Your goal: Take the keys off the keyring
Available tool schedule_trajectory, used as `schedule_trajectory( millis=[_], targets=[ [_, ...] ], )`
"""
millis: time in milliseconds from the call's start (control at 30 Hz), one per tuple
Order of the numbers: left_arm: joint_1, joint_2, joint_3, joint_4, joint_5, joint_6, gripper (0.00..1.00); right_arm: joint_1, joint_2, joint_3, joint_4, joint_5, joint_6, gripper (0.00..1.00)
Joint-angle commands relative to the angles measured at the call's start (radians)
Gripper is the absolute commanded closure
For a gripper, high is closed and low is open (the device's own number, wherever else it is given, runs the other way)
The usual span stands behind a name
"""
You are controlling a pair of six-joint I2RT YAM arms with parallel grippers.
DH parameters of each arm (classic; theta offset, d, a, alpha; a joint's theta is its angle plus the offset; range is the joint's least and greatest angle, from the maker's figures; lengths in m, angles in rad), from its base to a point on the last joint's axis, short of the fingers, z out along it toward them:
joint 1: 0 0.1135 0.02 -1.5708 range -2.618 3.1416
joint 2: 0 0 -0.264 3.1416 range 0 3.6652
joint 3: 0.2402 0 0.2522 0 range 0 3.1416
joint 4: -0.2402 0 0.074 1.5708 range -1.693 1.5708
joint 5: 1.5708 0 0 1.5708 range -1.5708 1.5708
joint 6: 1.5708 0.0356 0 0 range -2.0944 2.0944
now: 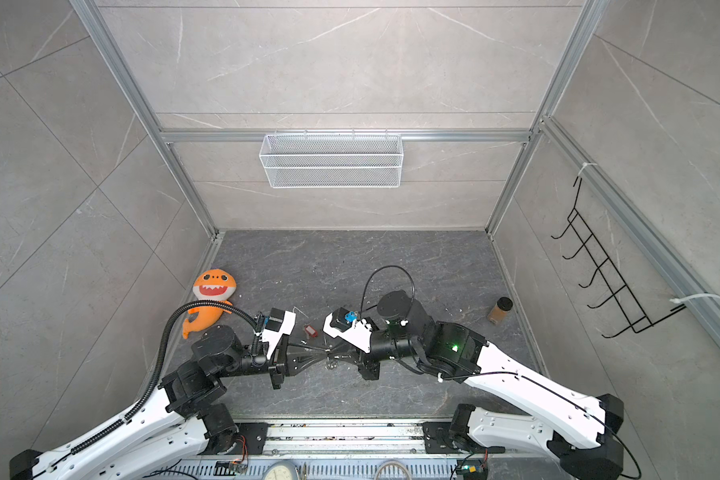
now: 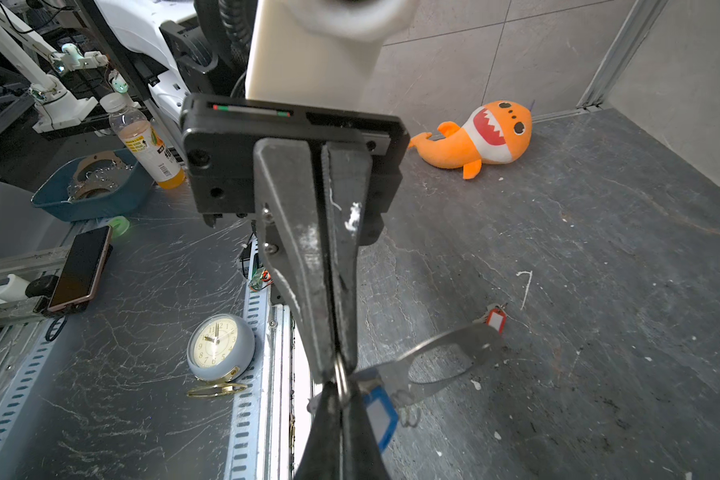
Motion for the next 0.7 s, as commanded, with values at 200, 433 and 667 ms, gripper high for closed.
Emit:
schedule_trajectory(
  millis=[200,433,667],
  targets=[
    [0.0,0.014,0.036,0.087,0.042,-0.017,1.0,0.0,0.015,0.023,0.094,0.0,0.019,1.0],
    [0.0,-0.002,0.019,0.133,0.0,-0.019,1.0,0.0,-0.002,0.015,0.122,0.037,0.053,0.98],
    [0.0,-0.085,-0.018,0.183,-0.084,-0.03,1.0,0.0,-0.146,-0.108,0.294,0.186,0.142,0.62]
  ],
)
